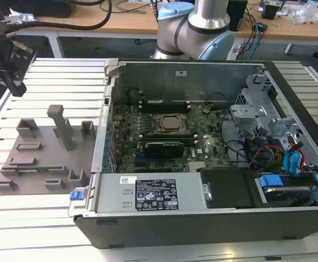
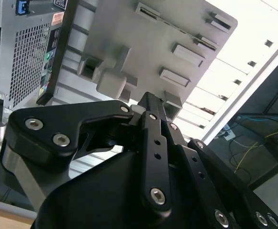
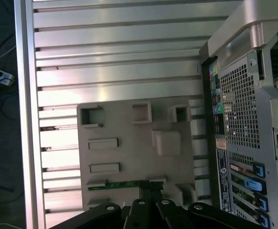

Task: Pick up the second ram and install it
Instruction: 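Reach for the second ram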

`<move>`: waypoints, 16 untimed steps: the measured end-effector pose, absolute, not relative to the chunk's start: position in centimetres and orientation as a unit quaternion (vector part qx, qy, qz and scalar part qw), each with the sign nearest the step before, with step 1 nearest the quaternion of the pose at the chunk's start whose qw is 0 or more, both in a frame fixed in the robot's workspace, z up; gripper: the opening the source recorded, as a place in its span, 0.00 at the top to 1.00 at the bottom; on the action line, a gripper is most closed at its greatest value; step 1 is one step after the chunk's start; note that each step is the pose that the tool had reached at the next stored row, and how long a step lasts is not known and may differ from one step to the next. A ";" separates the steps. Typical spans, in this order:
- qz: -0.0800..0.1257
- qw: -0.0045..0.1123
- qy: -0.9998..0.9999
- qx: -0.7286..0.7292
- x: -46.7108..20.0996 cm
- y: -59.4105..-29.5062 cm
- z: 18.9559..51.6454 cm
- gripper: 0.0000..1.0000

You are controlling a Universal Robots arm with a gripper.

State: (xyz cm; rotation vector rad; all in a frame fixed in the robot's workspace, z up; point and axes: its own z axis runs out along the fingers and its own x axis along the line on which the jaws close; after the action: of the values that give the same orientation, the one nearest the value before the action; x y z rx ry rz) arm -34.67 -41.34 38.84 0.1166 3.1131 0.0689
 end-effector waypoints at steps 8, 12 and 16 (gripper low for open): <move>0.022 0.013 0.999 0.037 -37.3 -41.9 38.4 0.90; 0.022 0.013 0.999 0.037 -38.0 -42.4 38.3 0.90; 0.021 0.012 0.999 0.037 -37.3 -43.2 38.0 0.90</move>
State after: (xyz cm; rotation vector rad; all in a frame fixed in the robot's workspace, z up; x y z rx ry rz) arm -37.33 -43.22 38.03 0.1155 3.1154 0.0670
